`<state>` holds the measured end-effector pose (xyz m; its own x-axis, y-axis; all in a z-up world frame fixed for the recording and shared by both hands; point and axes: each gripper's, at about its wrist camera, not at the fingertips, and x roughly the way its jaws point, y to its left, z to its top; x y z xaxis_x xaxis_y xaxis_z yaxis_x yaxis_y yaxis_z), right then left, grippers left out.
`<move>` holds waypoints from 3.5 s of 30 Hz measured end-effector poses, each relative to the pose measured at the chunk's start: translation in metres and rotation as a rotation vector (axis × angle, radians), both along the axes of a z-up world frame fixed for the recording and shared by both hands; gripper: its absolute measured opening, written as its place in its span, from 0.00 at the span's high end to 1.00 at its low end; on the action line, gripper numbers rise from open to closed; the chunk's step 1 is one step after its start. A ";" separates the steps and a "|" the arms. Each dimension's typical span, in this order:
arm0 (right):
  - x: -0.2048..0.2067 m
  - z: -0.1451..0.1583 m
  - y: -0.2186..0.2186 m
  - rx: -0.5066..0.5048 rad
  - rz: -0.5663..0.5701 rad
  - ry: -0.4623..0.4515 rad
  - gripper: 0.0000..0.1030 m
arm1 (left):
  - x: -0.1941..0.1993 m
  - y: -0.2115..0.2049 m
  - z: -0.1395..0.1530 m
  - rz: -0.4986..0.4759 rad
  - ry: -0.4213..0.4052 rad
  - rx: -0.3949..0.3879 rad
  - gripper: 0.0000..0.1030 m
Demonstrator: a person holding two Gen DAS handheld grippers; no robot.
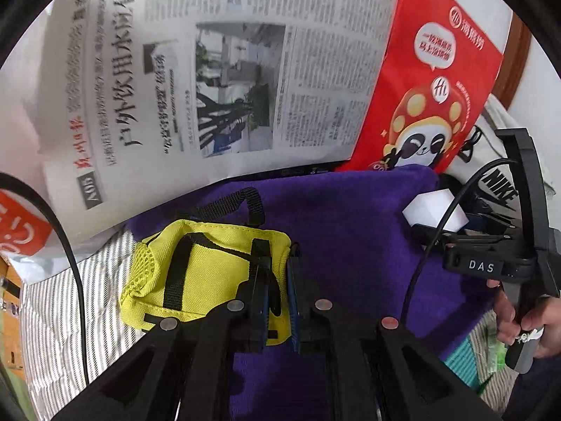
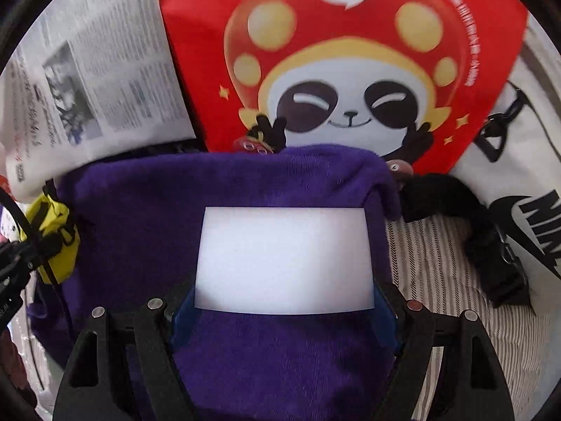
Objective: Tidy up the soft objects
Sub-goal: 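Carry the sponge onto the purple towel with the right tool while the left tool sets the yellow bag there, then grasp the white glove with mint cuff with the left tool, then move the right tool to the green wet-wipes pack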
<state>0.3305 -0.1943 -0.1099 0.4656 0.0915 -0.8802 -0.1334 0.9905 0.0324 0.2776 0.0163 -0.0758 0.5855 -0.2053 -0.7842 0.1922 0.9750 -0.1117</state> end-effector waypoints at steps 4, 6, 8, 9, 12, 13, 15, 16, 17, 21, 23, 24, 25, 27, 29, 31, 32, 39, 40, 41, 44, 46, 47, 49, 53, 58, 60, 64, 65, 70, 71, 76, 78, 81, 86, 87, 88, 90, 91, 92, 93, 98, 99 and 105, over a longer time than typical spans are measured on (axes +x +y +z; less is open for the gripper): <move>0.007 -0.008 0.001 -0.005 0.011 0.023 0.22 | 0.010 -0.004 -0.011 -0.006 0.026 0.015 0.91; 0.010 -0.009 0.003 -0.013 0.011 0.030 0.22 | 0.012 -0.004 -0.016 -0.007 0.042 0.024 0.91; 0.013 -0.012 0.004 -0.014 0.011 0.038 0.22 | 0.013 -0.003 -0.019 0.003 0.048 0.025 0.91; 0.015 -0.015 0.004 -0.016 0.010 0.046 0.22 | 0.014 -0.003 -0.020 0.002 0.048 0.023 0.91; 0.018 -0.019 0.007 -0.032 0.009 0.050 0.22 | 0.013 -0.007 -0.020 -0.004 0.042 0.032 0.91; 0.019 -0.019 0.008 -0.035 0.008 0.049 0.22 | 0.014 -0.008 -0.021 -0.009 0.041 0.032 0.90; 0.019 -0.019 0.011 -0.041 0.012 0.051 0.22 | 0.017 -0.012 -0.024 -0.009 0.040 0.036 0.90; 0.020 -0.020 0.010 -0.033 0.013 0.050 0.22 | 0.017 -0.011 -0.024 -0.009 0.040 0.033 0.89; 0.021 -0.021 0.008 -0.023 0.013 0.052 0.21 | 0.017 -0.011 -0.025 -0.007 0.040 0.030 0.89; 0.026 -0.022 0.009 -0.026 0.017 0.049 0.21 | 0.016 -0.007 -0.027 -0.001 0.044 0.010 0.89; 0.026 -0.022 0.011 -0.025 0.024 0.051 0.20 | 0.016 -0.007 -0.028 -0.004 0.047 0.012 0.87; 0.026 -0.022 0.012 -0.026 0.028 0.053 0.20 | 0.015 -0.006 -0.027 -0.003 0.050 0.014 0.87; 0.025 -0.022 0.012 -0.027 0.034 0.056 0.20 | 0.014 -0.006 -0.028 -0.002 0.051 0.017 0.86; 0.022 -0.023 0.012 -0.027 0.041 0.059 0.20 | 0.013 -0.006 -0.028 -0.002 0.057 0.020 0.80; 0.015 -0.023 0.013 -0.039 0.058 0.059 0.19 | 0.008 -0.004 -0.027 0.000 0.062 0.018 0.70; 0.008 -0.022 0.015 -0.047 0.064 0.063 0.19 | 0.004 -0.004 -0.025 0.019 0.055 0.028 0.51; 0.005 -0.022 0.014 -0.044 0.062 0.063 0.19 | 0.002 -0.004 -0.024 0.026 0.054 0.035 0.51; -0.016 -0.016 0.012 -0.042 0.054 0.061 0.16 | -0.019 0.002 -0.018 0.033 0.066 0.086 0.51; -0.018 -0.014 0.012 -0.040 0.051 0.052 0.15 | -0.022 0.004 -0.017 0.036 0.066 0.091 0.51; -0.019 -0.012 0.012 -0.041 0.049 0.050 0.14 | -0.024 0.006 -0.015 0.039 0.067 0.090 0.51; -0.023 -0.003 0.012 -0.035 0.048 0.037 0.13 | -0.033 0.011 -0.007 0.047 0.065 0.086 0.51; -0.026 0.005 0.010 -0.008 0.042 0.021 0.13 | -0.040 0.015 -0.002 0.044 0.060 0.084 0.51; -0.027 0.009 0.009 0.010 0.041 0.015 0.13 | -0.044 0.017 0.002 0.045 0.055 0.085 0.51; -0.031 0.019 0.006 0.033 0.030 0.000 0.13 | -0.049 0.019 0.006 0.047 0.051 0.088 0.51; -0.045 0.040 -0.001 0.063 0.020 -0.037 0.13 | -0.063 0.024 0.021 0.050 0.030 0.085 0.51; -0.078 0.061 -0.016 0.054 0.012 -0.066 0.13 | -0.088 0.033 0.038 0.052 0.006 0.092 0.51; -0.086 0.066 -0.026 0.063 0.009 -0.066 0.13 | -0.101 0.034 0.042 0.046 0.001 0.096 0.51; -0.115 0.071 -0.031 0.101 -0.003 -0.071 0.13 | -0.125 0.033 0.046 0.032 -0.004 0.092 0.51; -0.126 0.071 -0.031 0.107 -0.001 -0.071 0.13 | -0.132 0.033 0.044 0.031 -0.002 0.087 0.50; -0.172 0.074 -0.029 0.113 0.013 -0.068 0.13 | -0.161 0.036 0.020 0.027 0.040 0.060 0.47; -0.179 0.074 -0.028 0.111 0.013 -0.068 0.13 | -0.165 0.036 0.014 0.026 0.049 0.053 0.47; -0.210 0.065 -0.026 0.117 0.020 -0.045 0.13 | -0.174 0.035 -0.015 0.015 0.099 0.067 0.47; -0.221 0.060 -0.026 0.121 0.016 -0.030 0.13 | -0.175 0.033 -0.025 0.007 0.121 0.069 0.47; -0.233 0.052 -0.029 0.117 0.014 -0.007 0.13 | -0.176 0.031 -0.033 -0.003 0.128 0.061 0.47; -0.241 0.041 -0.038 0.108 -0.007 0.021 0.13 | -0.181 0.024 -0.043 -0.009 0.120 0.071 0.47; -0.242 0.040 -0.040 0.113 -0.011 0.023 0.13 | -0.181 0.023 -0.045 -0.009 0.121 0.073 0.46; -0.242 0.039 -0.042 0.117 -0.016 0.025 0.13 | -0.182 0.023 -0.047 -0.006 0.107 0.076 0.43; -0.241 0.037 -0.044 0.123 -0.028 0.026 0.13 | -0.183 0.021 -0.048 -0.009 0.095 0.081 0.37; -0.241 0.036 -0.045 0.126 -0.029 0.027 0.13 | -0.183 0.021 -0.049 -0.006 0.097 0.090 0.33; -0.240 0.036 -0.045 0.127 -0.029 0.027 0.13 | -0.183 0.021 -0.050 0.002 0.095 0.100 0.31; -0.240 0.036 -0.045 0.126 -0.030 0.026 0.13 | -0.183 0.021 -0.050 0.007 0.090 0.101 0.28; -0.238 0.034 -0.043 0.122 -0.020 0.016 0.13 | -0.186 0.023 -0.050 0.009 0.060 0.090 0.26; -0.237 0.034 -0.043 0.122 -0.018 0.016 0.13 | -0.187 0.023 -0.051 0.016 0.050 0.089 0.26; -0.237 0.027 -0.035 0.119 0.020 0.018 0.14 | -0.192 0.025 -0.050 0.026 0.017 0.075 0.43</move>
<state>0.0938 -0.2292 -0.0825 0.4473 0.2050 -0.8706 -0.1513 0.9767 0.1522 0.0859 0.0410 -0.1257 0.5764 -0.1302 -0.8067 0.1652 0.9854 -0.0410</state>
